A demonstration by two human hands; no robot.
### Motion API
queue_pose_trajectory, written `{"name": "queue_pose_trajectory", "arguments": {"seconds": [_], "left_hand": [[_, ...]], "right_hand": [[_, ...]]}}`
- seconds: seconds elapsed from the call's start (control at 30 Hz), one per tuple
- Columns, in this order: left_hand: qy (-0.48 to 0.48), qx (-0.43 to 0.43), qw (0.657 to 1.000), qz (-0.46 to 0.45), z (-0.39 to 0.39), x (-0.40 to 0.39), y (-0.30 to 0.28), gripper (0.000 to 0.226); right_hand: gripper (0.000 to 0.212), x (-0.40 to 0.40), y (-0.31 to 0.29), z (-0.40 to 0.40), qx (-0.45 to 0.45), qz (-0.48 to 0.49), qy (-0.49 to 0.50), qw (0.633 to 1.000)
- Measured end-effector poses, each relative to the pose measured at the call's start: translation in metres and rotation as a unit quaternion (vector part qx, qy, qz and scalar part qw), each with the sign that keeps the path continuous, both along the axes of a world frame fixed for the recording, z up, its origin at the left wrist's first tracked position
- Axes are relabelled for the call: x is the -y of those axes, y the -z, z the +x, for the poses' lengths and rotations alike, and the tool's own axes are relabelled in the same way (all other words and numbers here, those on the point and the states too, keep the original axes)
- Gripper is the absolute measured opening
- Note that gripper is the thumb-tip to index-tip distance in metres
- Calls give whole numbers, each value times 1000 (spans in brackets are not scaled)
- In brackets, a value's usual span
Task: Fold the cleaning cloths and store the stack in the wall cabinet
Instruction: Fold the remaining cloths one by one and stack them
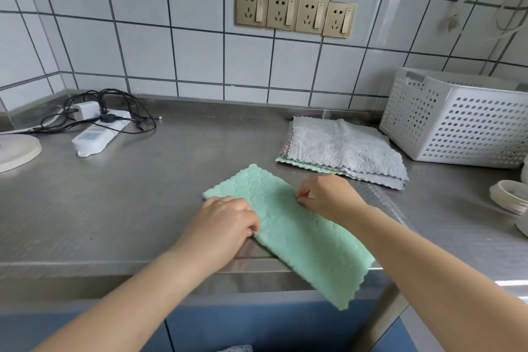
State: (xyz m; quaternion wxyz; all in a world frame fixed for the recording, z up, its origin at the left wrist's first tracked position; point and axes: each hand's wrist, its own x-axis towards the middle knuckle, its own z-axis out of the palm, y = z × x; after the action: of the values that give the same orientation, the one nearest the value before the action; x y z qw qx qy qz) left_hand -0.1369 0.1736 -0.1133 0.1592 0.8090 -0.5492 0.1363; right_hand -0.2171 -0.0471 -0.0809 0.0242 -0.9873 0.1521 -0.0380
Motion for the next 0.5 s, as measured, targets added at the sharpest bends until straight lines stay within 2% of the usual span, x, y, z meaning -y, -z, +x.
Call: {"name": "queue_pose_trajectory", "arguments": {"seconds": [0.17,0.3,0.4,0.5], "left_hand": [[-40,-3,999,12,19,-21,-4,21],[-58,-22,997,44,27,-27,-15,11],[-48,-17,996,79,30,-32,-19,13],[5,-54,994,91,25,-42,-17,28]], "right_hand": [[19,-17,-5,-17,-39,29,3,999],[23,-36,-7,-34,-52,38,-21,998],[24,-41,-5,-44,-38,12,-49,998],[25,-32,4,-57,19,4,-120,993]]}}
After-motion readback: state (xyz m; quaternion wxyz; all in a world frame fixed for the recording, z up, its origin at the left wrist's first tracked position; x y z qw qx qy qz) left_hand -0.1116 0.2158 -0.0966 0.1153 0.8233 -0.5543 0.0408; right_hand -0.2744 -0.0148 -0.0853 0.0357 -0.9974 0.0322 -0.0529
